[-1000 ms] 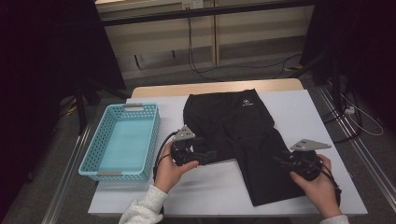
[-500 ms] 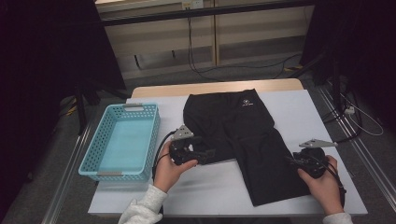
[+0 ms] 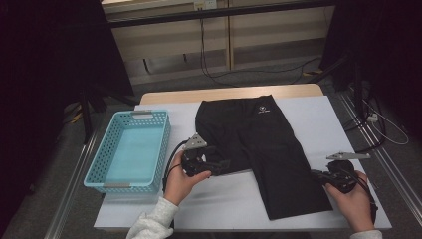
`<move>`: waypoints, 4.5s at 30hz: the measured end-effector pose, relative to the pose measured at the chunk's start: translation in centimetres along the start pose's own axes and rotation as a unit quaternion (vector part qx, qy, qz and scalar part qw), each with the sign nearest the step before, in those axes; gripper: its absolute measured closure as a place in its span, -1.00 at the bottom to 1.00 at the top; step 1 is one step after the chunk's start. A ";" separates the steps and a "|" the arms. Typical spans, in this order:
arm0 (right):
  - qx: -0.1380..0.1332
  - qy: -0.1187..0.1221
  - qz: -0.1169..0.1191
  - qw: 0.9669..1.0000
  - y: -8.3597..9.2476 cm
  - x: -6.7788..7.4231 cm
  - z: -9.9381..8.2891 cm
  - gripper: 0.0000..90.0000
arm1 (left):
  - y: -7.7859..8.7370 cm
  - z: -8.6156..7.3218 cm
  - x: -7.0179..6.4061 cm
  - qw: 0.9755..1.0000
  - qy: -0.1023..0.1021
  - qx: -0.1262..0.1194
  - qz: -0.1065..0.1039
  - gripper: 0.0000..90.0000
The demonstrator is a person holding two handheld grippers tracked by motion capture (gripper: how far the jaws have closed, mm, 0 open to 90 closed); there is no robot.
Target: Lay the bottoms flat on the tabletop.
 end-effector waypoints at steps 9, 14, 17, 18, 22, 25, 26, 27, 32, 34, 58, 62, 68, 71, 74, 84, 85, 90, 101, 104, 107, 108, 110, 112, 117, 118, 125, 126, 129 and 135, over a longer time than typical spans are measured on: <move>0.003 0.003 0.003 1.000 0.6 0.1 -0.3 0.98 | 0.1 0.1 0.0 1.000 0.000 -0.002 0.000 -0.53; -0.001 -0.002 0.001 1.000 0.7 -0.4 -0.8 0.93 | 0.1 0.1 0.1 1.000 -0.002 0.001 0.001 -0.53; -0.005 0.009 -0.015 1.000 0.9 -0.3 -0.7 0.72 | 0.1 0.1 0.0 1.000 0.001 -0.001 0.000 -0.53; -0.006 0.011 -0.020 1.000 0.8 -0.3 -0.7 0.65 | 0.1 0.1 0.0 1.000 0.000 -0.001 0.000 -0.53; -0.009 0.006 -0.022 1.000 0.7 -0.5 -0.9 0.60 | 0.1 0.1 0.0 1.000 0.000 -0.003 0.000 -0.53; 0.000 0.004 -0.011 1.000 0.7 -0.4 -0.8 0.79 | 0.1 0.1 0.1 1.000 0.007 -0.003 0.000 -0.54; 0.001 0.006 -0.007 1.000 0.7 -0.4 -0.8 0.87 | 0.1 0.1 0.1 1.000 0.007 -0.003 0.001 -0.54; 0.004 0.008 0.001 1.000 0.7 -0.3 -0.8 0.93 | 0.1 0.0 0.1 1.000 0.004 -0.001 0.000 -0.54; 0.010 0.020 -0.009 1.000 1.1 -0.2 -0.6 0.97 | 0.1 0.0 0.2 1.000 0.003 0.001 0.001 -0.54; 0.006 0.026 -0.013 1.000 1.2 -0.1 -0.6 0.87 | -0.1 -0.2 0.2 1.000 0.005 0.006 -0.001 -0.52; -0.057 0.065 0.041 0.995 -0.3 4.3 1.2 -0.24 | -3.0 -3.0 0.1 0.995 -0.020 0.098 0.021 0.59; -0.052 0.077 0.053 0.994 -0.6 5.4 1.3 -0.24 | -2.5 -2.7 0.2 0.995 -0.003 0.102 0.022 0.84; -0.042 0.091 0.079 0.992 -1.4 6.8 1.2 -0.25 | -0.1 -1.0 1.5 0.997 0.023 0.063 0.021 0.95; -0.028 0.097 0.081 0.992 -1.9 7.0 0.9 -0.25 | 1.1 -0.3 2.6 0.998 0.037 0.041 0.035 0.95; -0.023 0.093 0.079 0.992 -2.2 6.7 0.8 -0.25 | 2.0 0.8 3.4 0.998 0.041 0.016 0.049 0.95; -0.021 0.087 0.075 0.993 -2.4 6.4 0.7 -0.27 | 0.8 0.3 4.5 0.996 0.046 0.014 0.070 0.92; -0.021 0.087 0.075 0.993 -2.4 6.4 0.7 -0.27 | 0.5 0.2 4.3 0.997 0.042 0.017 0.067 0.91; -0.029 0.089 0.079 0.992 -2.2 6.7 0.9 -0.28 | 0.0 -0.2 3.5 0.997 0.029 0.010 0.067 0.43; -0.014 0.151 0.130 0.980 -2.9 12.4 1.4 0.07 | 0.3 -0.2 0.6 0.999 -0.007 0.018 0.036 -0.16; -0.002 0.169 0.133 0.977 -3.4 13.6 1.2 0.21 | -0.9 -0.9 0.0 0.999 -0.018 0.037 0.026 -0.20; 0.005 0.189 0.114 0.975 -3.6 13.7 1.1 0.54 | -1.8 -1.4 -0.7 0.998 -0.025 0.052 0.017 -0.23; 0.007 0.186 0.111 0.976 -3.6 13.5 1.1 0.67 | -2.1 -1.5 -0.9 0.998 -0.028 0.058 0.018 -0.22; 0.010 0.181 0.117 0.976 -3.4 13.3 1.2 0.84 | -2.8 -2.0 -1.1 0.997 -0.032 0.065 0.016 -0.22; 0.011 0.178 0.122 0.976 -3.3 13.1 1.1 0.94 | -3.4 -2.4 -1.4 0.996 -0.042 0.073 0.023 -0.22; 0.012 0.178 0.127 0.976 -3.0 13.2 1.0 0.96 | -4.4 -2.9 -2.0 0.994 -0.054 0.091 0.025 -0.20; 0.012 0.179 0.129 0.975 -3.0 13.2 1.0 0.95 | -4.5 -3.1 -2.0 0.993 -0.055 0.098 0.025 -0.17; -0.011 0.178 0.133 0.975 -3.0 13.4 1.3 0.15 | -4.7 -3.0 -1.9 0.993 -0.059 0.102 0.031 0.56; -0.017 0.174 0.131 0.976 -3.0 13.3 1.4 0.03 | -4.7 -3.0 -1.9 0.993 -0.054 0.102 0.029 0.72; -0.029 0.164 0.127 0.978 -3.0 12.9 1.5 -0.06 | -4.5 -2.8 -1.8 0.992 -0.045 0.110 0.032 0.95; -0.053 0.164 0.132 0.976 -2.7 12.7 1.8 -0.18 | -2.1 -1.6 -1.3 0.995 -0.013 0.103 0.008 0.96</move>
Point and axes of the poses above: each handheld gripper's, and its own axes: y roughly backward along the jaws, z roughly out of its top, x roughly to its left, the point moved 3 cm from there along -y, roughly forward along the jaws, and after that the axes turned 2 degrees about y, right-handed, at the moved point
